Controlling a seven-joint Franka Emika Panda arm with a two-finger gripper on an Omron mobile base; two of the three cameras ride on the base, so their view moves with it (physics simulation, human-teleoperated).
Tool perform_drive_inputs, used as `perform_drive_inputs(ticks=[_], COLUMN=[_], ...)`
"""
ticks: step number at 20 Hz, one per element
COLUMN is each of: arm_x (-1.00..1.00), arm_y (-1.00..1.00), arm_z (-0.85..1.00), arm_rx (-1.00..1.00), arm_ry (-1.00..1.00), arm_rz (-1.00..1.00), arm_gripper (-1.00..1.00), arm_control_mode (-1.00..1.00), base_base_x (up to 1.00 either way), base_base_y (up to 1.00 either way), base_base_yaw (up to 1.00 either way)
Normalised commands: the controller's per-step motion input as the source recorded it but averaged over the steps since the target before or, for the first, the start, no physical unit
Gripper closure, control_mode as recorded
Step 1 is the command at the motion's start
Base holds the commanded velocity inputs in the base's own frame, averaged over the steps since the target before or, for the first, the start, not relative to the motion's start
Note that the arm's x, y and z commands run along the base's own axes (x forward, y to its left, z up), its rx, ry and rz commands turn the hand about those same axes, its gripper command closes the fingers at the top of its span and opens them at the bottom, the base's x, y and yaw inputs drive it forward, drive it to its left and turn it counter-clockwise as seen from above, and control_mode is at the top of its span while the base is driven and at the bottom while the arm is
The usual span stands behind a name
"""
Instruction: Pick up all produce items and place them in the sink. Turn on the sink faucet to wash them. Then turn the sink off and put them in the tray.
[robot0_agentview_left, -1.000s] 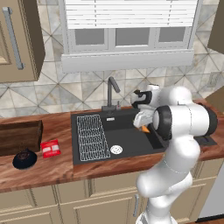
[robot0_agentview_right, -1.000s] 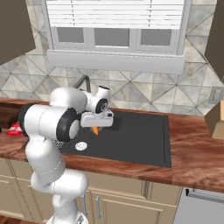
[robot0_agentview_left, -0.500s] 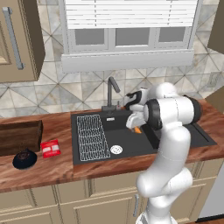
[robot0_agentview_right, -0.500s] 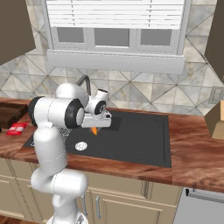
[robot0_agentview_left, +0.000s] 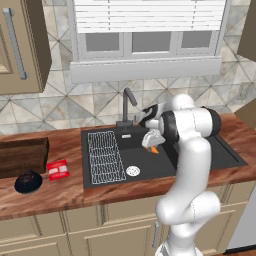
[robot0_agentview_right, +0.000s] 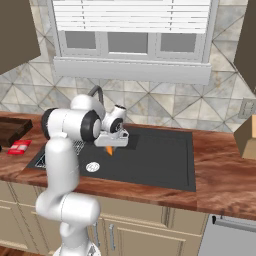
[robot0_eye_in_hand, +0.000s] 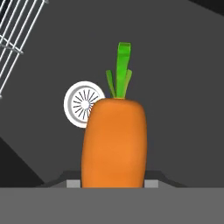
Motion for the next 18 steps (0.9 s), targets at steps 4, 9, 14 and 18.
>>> perform_drive_inputs(ticks=[4, 9, 14, 18], arm_x=[0.23, 0.07, 0.07, 0.12], arm_y=[0.07, 0.07, 0.01, 0.00], arm_z=[-0.25, -0.15, -0.15, -0.19], arm_rx=[0.00, 0.00, 0.00, 0.00], arm_ry=[0.00, 0.01, 0.00, 0.00], arm_rz=[0.00, 0.00, 0.00, 0.00], arm_gripper=[1.00, 1.00, 1.00, 1.00], arm_control_mode=[-1.00, -1.00, -1.00, -1.00], base_base_x=[0.00, 0.00, 0.00, 0.00], base_base_y=[0.00, 0.00, 0.00, 0.00], base_base_yaw=[0.00, 0.00, 0.00, 0.00])
